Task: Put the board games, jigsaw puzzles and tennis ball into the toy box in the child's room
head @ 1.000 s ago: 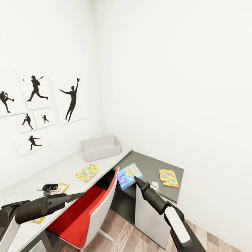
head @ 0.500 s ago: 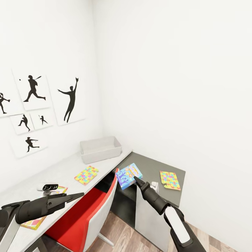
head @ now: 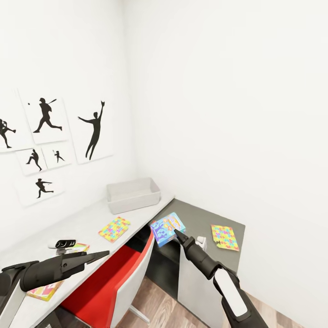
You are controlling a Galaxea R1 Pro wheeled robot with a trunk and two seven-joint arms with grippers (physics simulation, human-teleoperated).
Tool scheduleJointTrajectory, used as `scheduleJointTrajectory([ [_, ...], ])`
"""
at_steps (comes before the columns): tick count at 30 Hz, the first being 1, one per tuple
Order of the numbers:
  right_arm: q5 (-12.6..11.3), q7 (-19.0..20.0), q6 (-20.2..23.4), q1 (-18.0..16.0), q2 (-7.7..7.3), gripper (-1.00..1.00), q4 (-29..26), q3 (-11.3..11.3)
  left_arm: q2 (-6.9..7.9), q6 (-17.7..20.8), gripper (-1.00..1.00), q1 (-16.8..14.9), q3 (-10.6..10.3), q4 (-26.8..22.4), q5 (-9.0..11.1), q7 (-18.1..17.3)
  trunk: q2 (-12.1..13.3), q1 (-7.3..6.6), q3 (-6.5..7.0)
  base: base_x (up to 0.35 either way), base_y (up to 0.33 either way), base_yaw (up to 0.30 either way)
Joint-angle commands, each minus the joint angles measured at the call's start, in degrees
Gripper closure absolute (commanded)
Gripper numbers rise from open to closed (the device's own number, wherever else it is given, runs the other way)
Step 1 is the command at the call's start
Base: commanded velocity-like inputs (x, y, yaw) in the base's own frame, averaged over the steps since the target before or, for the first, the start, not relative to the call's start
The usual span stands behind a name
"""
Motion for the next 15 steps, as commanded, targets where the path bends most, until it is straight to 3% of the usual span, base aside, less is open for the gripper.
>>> scheduleJointTrajectory([
  [1,-0.5,0.0,0.4,0.0,0.01,1.00,0.0,0.0,0.01,0.6,-1.00,0.0,0.0,0.0,0.0,-0.2,0.0,0.02,-0.01,0.002,0.000,0.228],
  [11,-0.5,0.4,0.4,0.0,-0.03,1.00,0.0,0.0,0.00,0.6,-1.00,0.0,0.0,0.0,-0.1,-0.2,0.0,0.02,0.16,0.037,0.000,0.266],
  [15,-0.5,0.4,0.4,0.0,-0.06,1.00,0.0,0.0,0.00,0.6,-1.00,0.0,0.0,0.0,-0.1,-0.2,0.0,0.02,0.18,0.020,0.000,0.121],
])
